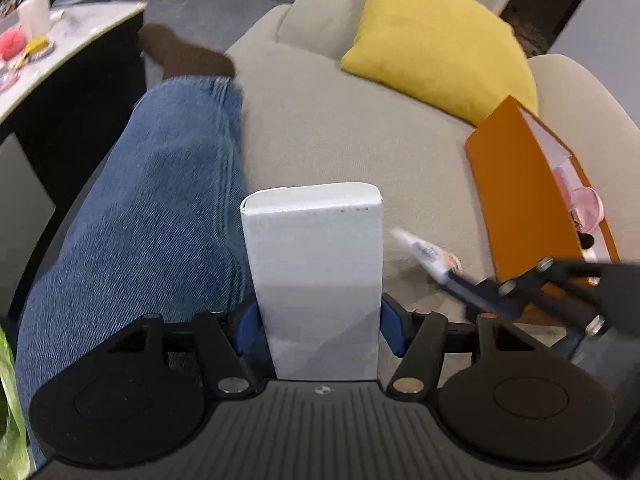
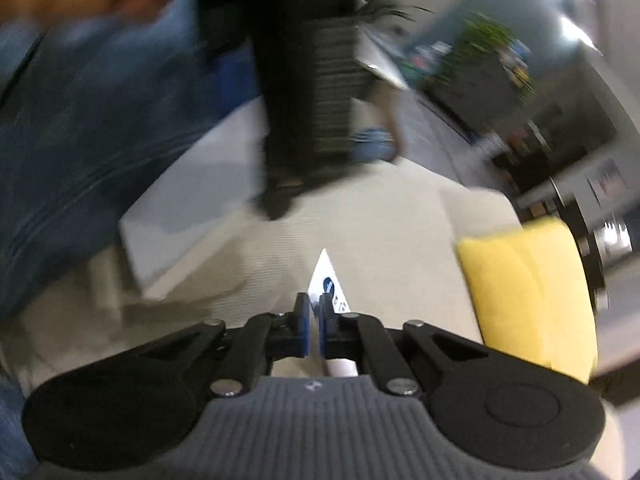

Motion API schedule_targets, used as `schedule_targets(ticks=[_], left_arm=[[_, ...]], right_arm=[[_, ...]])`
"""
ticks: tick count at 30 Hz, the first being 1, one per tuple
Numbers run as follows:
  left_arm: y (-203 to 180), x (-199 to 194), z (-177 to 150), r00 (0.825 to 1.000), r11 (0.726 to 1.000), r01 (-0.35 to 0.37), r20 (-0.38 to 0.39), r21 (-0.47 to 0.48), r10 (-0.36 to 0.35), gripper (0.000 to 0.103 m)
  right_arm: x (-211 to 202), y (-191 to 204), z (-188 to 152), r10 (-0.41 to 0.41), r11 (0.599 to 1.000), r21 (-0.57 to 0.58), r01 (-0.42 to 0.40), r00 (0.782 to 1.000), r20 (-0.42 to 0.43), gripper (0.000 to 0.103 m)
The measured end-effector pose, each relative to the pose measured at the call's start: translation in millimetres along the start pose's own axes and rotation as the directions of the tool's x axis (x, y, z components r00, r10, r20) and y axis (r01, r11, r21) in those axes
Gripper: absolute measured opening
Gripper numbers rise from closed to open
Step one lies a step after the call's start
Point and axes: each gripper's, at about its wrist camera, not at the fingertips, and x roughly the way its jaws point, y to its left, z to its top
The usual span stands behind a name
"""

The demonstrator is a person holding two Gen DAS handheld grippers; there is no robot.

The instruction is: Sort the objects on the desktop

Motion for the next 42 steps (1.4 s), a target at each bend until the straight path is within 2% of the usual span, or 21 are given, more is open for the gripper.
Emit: schedule_targets(ticks=[2, 5, 9, 12, 16, 20, 22, 24, 30, 34, 38, 42], left_arm=[[-7.3, -1.6, 1.5, 1.000, 0.999, 0.008, 0.012, 0.032, -0.009, 0.071], [-18.7, 1.7, 2.3, 1.000, 0.998, 0.002, 0.017, 0.068, -0.003, 0.071], [-28.6, 8.8, 1.5, 1.000, 0.996, 0.008, 0.006, 0.092, -0.008, 0.071], [-34.5, 11.8, 2.6, 1.000, 0.995, 0.019, -0.001, 0.103, -0.019, 0.071], [-37.3, 12.4, 5.5, 1.000, 0.994, 0.017, 0.002, 0.110, -0.017, 0.071], [-39.9, 17.4, 13.3, 0.999, 0.994, 0.039, 0.010, 0.106, -0.040, 0.071], [-43.3, 28.0, 19.4, 0.993, 0.990, 0.115, 0.008, 0.076, -0.116, 0.070], [-50.6, 34.6, 21.7, 0.988, 0.985, 0.153, -0.007, 0.082, -0.153, 0.070], [-60.0, 34.6, 23.7, 0.989, 0.981, 0.148, 0.009, 0.123, -0.150, 0.070], [-59.7, 35.5, 27.6, 0.988, 0.981, 0.148, 0.016, 0.127, -0.152, 0.070], [-64.0, 32.3, 32.1, 0.986, 0.976, 0.161, 0.024, 0.146, -0.167, 0.070], [-68.2, 33.7, 35.1, 0.990, 0.976, 0.132, 0.031, 0.173, -0.140, 0.070]], right_arm=[[-8.8, -25.1, -4.7, 0.013, 0.989, 0.147, -0.011, 1.000, -0.014, 0.001], [-17.2, -60.9, -24.0, 0.062, 0.928, 0.371, -0.042, 0.997, -0.042, 0.001], [-26.6, -72.0, -39.2, 0.067, 0.864, 0.503, -0.017, 0.994, -0.081, 0.001], [-5.8, -81.7, -36.7, 0.086, 0.859, 0.512, -0.022, 0.991, -0.102, 0.003], [18.0, -94.3, -36.2, 0.136, 0.849, 0.524, -0.069, 0.986, -0.092, 0.006], [22.5, -103.3, -34.4, 0.172, 0.834, 0.540, -0.114, 0.983, -0.058, 0.036], [24.7, -105.4, -31.9, 0.186, 0.823, 0.554, -0.128, 0.981, -0.048, 0.036], [28.9, -106.5, -31.8, 0.186, 0.816, 0.565, -0.124, 0.981, -0.053, 0.035], [20.1, -101.5, -38.4, 0.224, 0.809, 0.564, -0.164, 0.974, -0.038, 0.037], [19.9, -93.5, -33.1, 0.220, 0.855, 0.488, -0.174, 0.975, -0.037, 0.039], [23.7, -88.6, -26.4, 0.199, 0.880, 0.444, -0.167, 0.980, -0.026, 0.039], [28.0, -82.2, -20.3, 0.149, 0.909, 0.397, -0.124, 0.988, -0.033, 0.038]])
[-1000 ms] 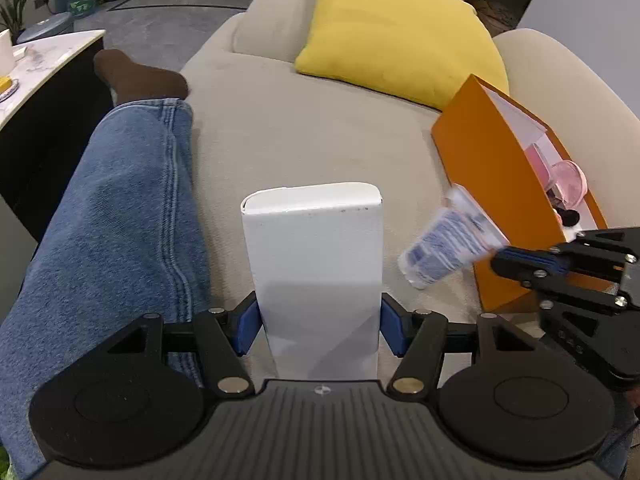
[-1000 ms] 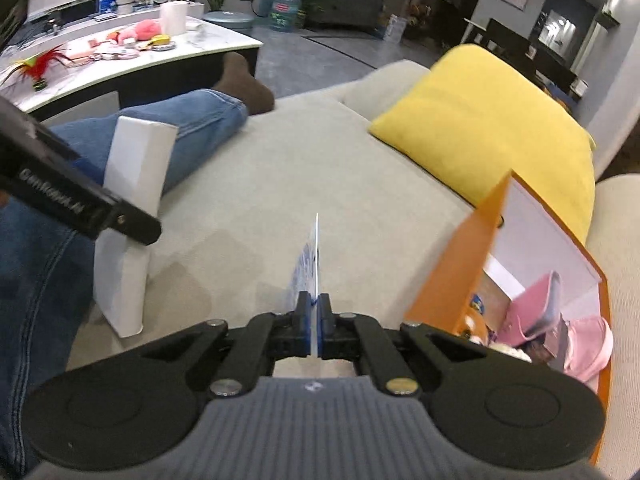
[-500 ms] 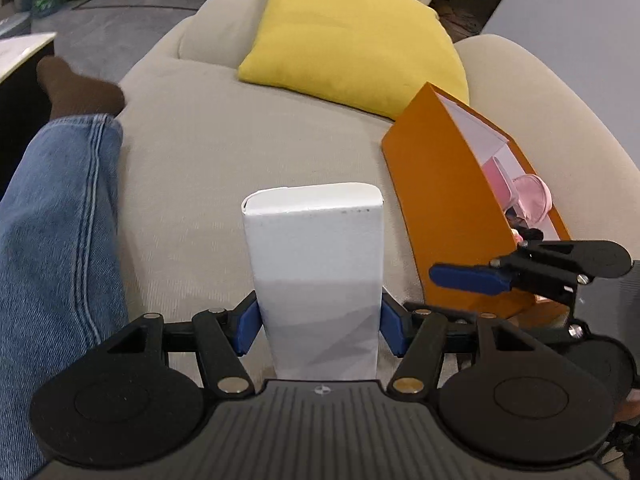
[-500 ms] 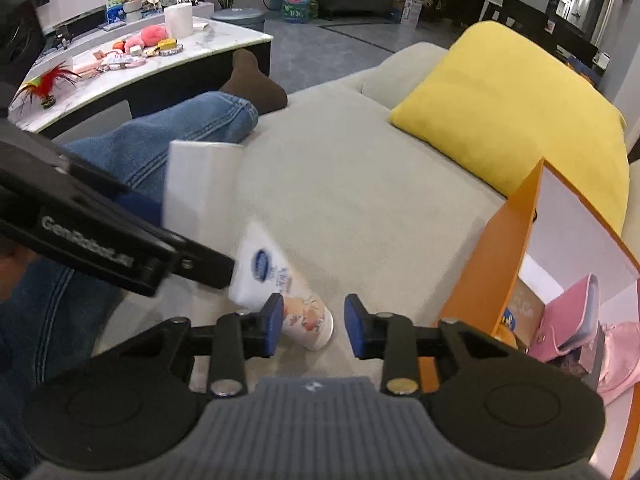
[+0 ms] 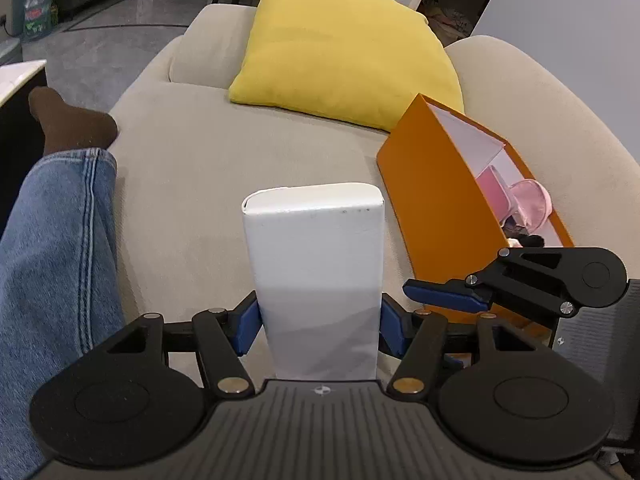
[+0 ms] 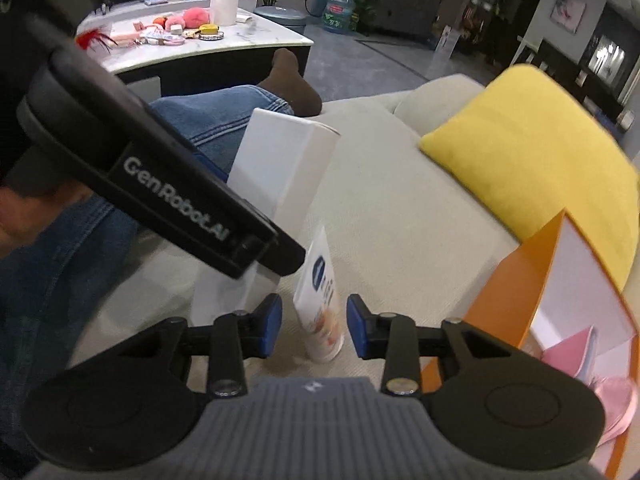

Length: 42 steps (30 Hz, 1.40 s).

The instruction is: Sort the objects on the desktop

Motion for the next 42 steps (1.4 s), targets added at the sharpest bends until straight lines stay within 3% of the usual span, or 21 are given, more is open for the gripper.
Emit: schedule_targets(ticks=[4, 9, 15, 22, 26, 31, 37, 42], left_arm=[[2.0, 3.1, 2.6, 1.000, 1.000, 0.004, -0.007, 0.003, -0.004, 0.070], [3.4, 4.0, 4.2, 1.000, 1.000, -0.001, -0.012, 0.006, 0.001, 0.070], [-3.2, -9.1, 12.0, 1.000, 0.999, 0.003, 0.010, 0.033, -0.003, 0.070], [-28.1, -40.9, 35.7, 0.996, 0.995, 0.034, 0.081, 0.090, -0.041, 0.070], [-47.9, -54.8, 54.5, 0.989, 0.990, 0.042, 0.132, 0.136, -0.060, 0.070], [-71.8, -49.6, 76.5, 0.985, 0.985, 0.049, 0.154, 0.167, -0.075, 0.070], [-88.2, -19.3, 87.2, 0.989, 0.982, 0.044, 0.130, 0.182, -0.068, 0.070], [-86.2, 3.2, 92.4, 0.994, 0.984, 0.022, 0.102, 0.177, -0.041, 0.070]], right_arm=[[5.1, -0.5, 3.4, -0.027, 1.000, 0.002, 0.027, 1.000, 0.011, 0.036], [9.4, -8.0, 10.2, -0.015, 0.999, 0.051, 0.015, 1.000, 0.000, 0.010], [-0.3, -26.3, 10.9, -0.009, 0.986, 0.165, 0.009, 1.000, -0.004, 0.008], [-58.5, -61.9, 20.7, -0.022, 0.956, 0.294, -0.010, 0.994, 0.104, 0.007], [-108.8, -93.8, 23.6, -0.042, 0.918, 0.394, -0.041, 0.978, 0.202, 0.008], [-145.4, -135.7, 19.4, -0.177, 0.863, 0.504, 0.032, 0.954, 0.241, 0.008], [-107.8, -178.8, -9.1, -0.238, 0.753, 0.655, 0.065, 0.955, 0.179, 0.008], [-54.1, -209.0, -35.2, -0.156, 0.645, 0.764, -0.018, 0.976, 0.155, 0.008]])
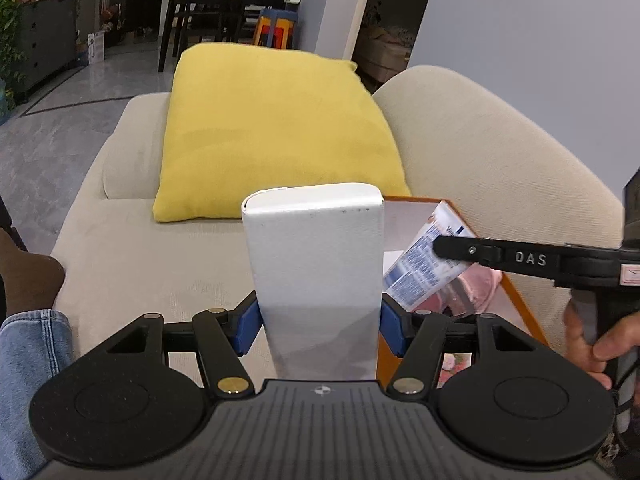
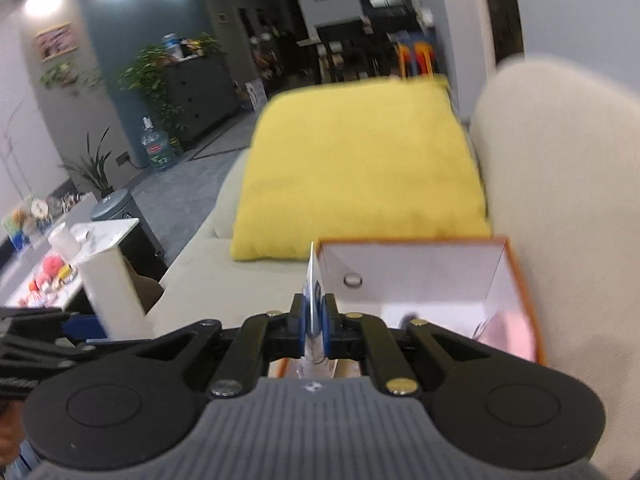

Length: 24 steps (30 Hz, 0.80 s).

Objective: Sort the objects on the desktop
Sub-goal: 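Carry the lotion tube into the shoebox and release it with right tool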

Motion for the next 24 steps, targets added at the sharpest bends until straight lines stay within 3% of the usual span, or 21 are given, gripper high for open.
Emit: schedule_targets(ticks=[7, 13, 16, 19, 24], left_arm=[[8.7, 19.5, 3.8, 1.000, 1.000, -0.019, -0.023, -0.016, 0.018, 0.070], [7.1, 25.2, 3.8, 1.000, 1.000, -0.016, -0.027, -0.016, 0.016, 0.070], [4.9, 26.9, 4.5, 0.999, 1.000, -0.019, -0.031, -0.013, 0.018, 0.070], [2.6, 29.8, 6.0, 0.999, 1.000, -0.021, -0.035, -0.012, 0.020, 0.070], [-0.7, 27.7, 9.6, 0.999, 1.000, -0.021, -0.027, 0.000, 0.021, 0.070]], right_arm=[[42.7, -54.4, -6.5, 0.131, 0.951, 0.290, -0.108, 0.990, -0.061, 0.008], [61.7, -70.1, -15.6, 0.155, 0.924, 0.365, -0.115, 0.985, -0.080, 0.008], [57.7, -59.1, -16.1, 0.123, 0.951, 0.293, -0.094, 0.989, -0.081, 0.008], [51.0, -32.3, -17.8, 0.070, 0.990, 0.130, -0.059, 0.994, -0.087, 0.008], [60.3, 3.2, -20.7, 0.015, 0.999, -0.049, -0.021, 0.995, -0.101, 0.008]])
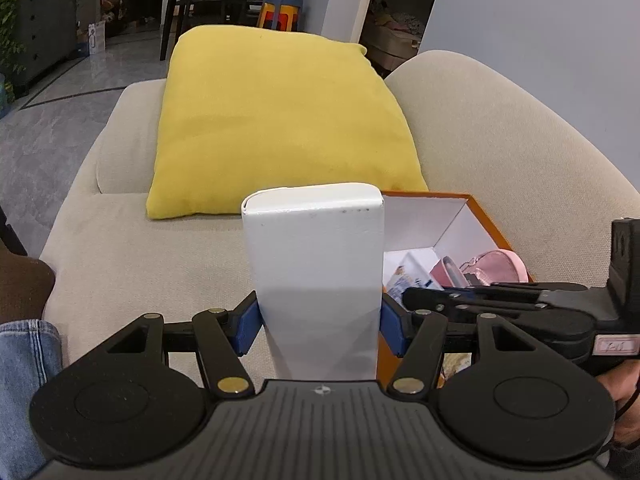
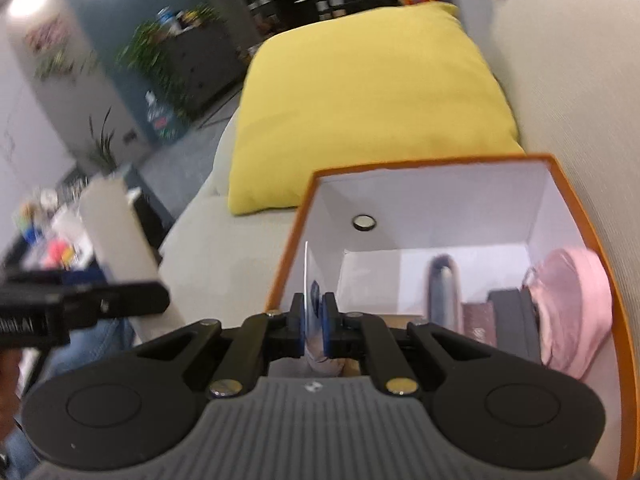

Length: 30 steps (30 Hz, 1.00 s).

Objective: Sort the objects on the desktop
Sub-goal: 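Carry the lotion tube into the shoebox and release it with right tool, then grasp the white box with right tool while left tool opens and releases it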

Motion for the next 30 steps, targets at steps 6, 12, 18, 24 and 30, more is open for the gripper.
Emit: schedule_targets(ticks=[6, 12, 18, 24, 30], left_arm=[[-3.8, -6.2, 7.5, 0.999, 1.000, 0.004, 0.032, 0.029, -0.005, 0.070], [-9.4, -10.2, 10.7, 0.999, 0.998, 0.014, 0.047, 0.055, -0.017, 0.070], [-20.0, -14.8, 24.0, 0.997, 0.996, 0.012, 0.068, 0.094, -0.018, 0.070], [-30.6, -20.1, 32.2, 0.997, 0.992, 0.009, 0.074, 0.130, -0.019, 0.070], [-36.1, -24.5, 25.3, 0.998, 0.987, 0.010, 0.053, 0.158, -0.019, 0.070]], right_arm=[[16.0, 4.8, -10.3, -0.028, 1.000, -0.013, 0.027, 0.996, -0.081, 0.008], [19.3, 0.0, -15.1, -0.025, 1.000, -0.011, 0.024, 0.998, -0.061, 0.013], [-0.2, 7.6, -11.8, -0.049, 0.994, -0.101, 0.043, 0.997, -0.058, 0.029], [-49.7, 10.9, 4.0, 0.008, 0.982, -0.187, -0.010, 1.000, -0.011, 0.039], [-81.0, 19.6, 8.7, 0.141, 0.960, -0.237, -0.150, 0.989, -0.052, 0.040]])
